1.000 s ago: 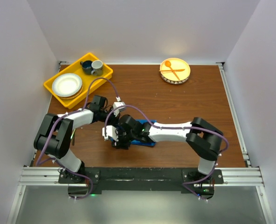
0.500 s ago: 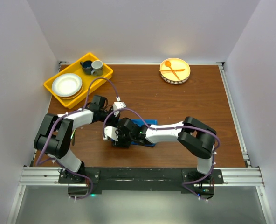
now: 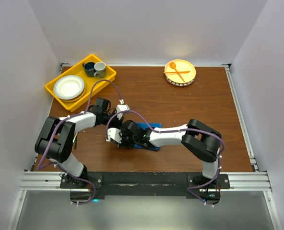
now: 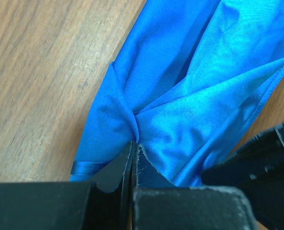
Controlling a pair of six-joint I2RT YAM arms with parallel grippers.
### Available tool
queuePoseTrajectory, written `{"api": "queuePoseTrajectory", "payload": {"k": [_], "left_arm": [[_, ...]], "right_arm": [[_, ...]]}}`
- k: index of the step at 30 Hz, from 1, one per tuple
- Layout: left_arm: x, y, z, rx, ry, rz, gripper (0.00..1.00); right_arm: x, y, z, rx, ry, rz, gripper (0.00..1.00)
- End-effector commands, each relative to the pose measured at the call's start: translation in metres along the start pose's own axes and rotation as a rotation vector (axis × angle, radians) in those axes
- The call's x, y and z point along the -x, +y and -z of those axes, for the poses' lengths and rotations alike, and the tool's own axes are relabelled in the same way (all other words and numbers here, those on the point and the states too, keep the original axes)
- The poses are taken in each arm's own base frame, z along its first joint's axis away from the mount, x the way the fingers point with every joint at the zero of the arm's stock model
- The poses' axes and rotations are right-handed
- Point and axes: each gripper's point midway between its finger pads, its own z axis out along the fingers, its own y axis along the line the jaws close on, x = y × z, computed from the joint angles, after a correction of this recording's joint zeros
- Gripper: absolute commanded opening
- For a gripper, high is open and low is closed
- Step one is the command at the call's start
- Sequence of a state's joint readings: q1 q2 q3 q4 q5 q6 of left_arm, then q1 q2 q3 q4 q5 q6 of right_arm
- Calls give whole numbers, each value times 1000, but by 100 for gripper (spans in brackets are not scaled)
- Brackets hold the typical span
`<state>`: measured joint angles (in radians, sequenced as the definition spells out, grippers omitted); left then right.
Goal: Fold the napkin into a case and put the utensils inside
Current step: Stuff the top corner of the smaller-rectangle-folded napkin into the folded napkin.
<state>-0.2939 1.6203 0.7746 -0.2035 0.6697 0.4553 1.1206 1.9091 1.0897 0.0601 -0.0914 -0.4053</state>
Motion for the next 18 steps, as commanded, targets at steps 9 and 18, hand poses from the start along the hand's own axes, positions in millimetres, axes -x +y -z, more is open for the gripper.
{"api": "queuePoseTrajectory", "payload": {"k": [9,18], "left_arm": [[-19,8,0,29,58,38,0],[-19,8,-1,24,55,44,0]], "right_arm": [[15,-53,36,-86,-78,-210,0],[15,-59,41,-29,-107,-315,0]]}}
